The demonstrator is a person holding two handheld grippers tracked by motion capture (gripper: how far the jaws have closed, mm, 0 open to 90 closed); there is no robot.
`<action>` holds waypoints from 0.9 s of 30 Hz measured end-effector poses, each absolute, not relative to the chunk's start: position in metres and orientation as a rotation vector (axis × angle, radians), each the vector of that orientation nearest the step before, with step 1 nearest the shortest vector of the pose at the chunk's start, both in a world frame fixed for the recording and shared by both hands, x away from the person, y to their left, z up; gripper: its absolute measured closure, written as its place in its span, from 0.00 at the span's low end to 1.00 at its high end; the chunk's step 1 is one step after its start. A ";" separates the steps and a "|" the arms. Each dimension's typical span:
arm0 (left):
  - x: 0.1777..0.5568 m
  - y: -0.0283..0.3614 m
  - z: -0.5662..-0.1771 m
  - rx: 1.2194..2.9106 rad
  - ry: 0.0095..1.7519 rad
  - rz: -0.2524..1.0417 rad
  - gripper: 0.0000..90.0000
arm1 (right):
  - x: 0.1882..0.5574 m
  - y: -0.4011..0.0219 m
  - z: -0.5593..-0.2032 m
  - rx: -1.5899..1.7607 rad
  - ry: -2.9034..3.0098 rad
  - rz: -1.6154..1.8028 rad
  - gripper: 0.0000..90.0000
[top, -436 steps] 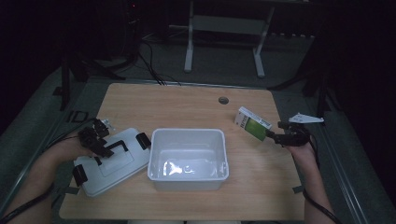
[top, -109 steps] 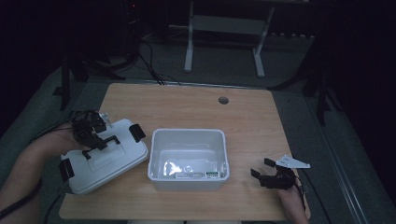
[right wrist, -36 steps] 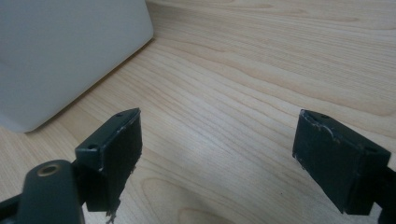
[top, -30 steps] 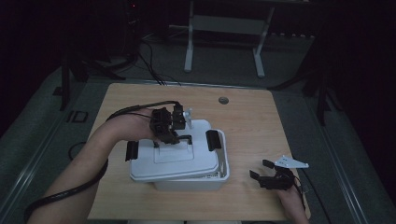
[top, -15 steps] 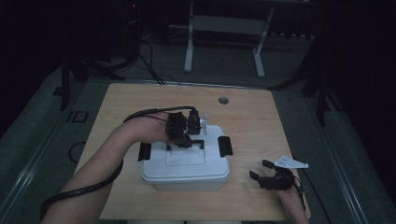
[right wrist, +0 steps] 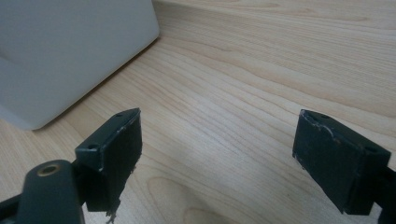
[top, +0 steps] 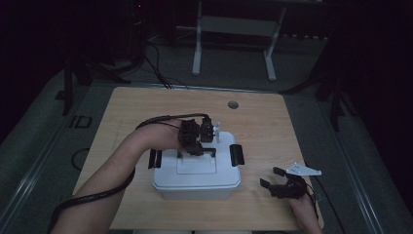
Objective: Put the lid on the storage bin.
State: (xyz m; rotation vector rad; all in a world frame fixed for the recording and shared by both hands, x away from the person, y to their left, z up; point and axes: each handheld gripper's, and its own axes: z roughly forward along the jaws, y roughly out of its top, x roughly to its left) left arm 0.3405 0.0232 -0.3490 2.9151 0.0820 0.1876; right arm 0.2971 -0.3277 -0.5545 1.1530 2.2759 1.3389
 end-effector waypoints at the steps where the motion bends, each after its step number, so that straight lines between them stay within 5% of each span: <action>1: 0.342 0.024 -0.349 2.914 0.087 0.190 0.92 | 0.297 -0.328 -0.554 1.153 2.276 1.339 0.17; 23: 0.347 0.024 -0.359 2.913 0.108 0.198 0.91 | 0.297 -0.327 -0.555 1.153 2.286 1.333 0.17; 27: 0.349 0.028 -0.359 2.906 0.126 0.241 0.62 | 0.297 -0.327 -0.555 1.154 2.286 1.333 0.17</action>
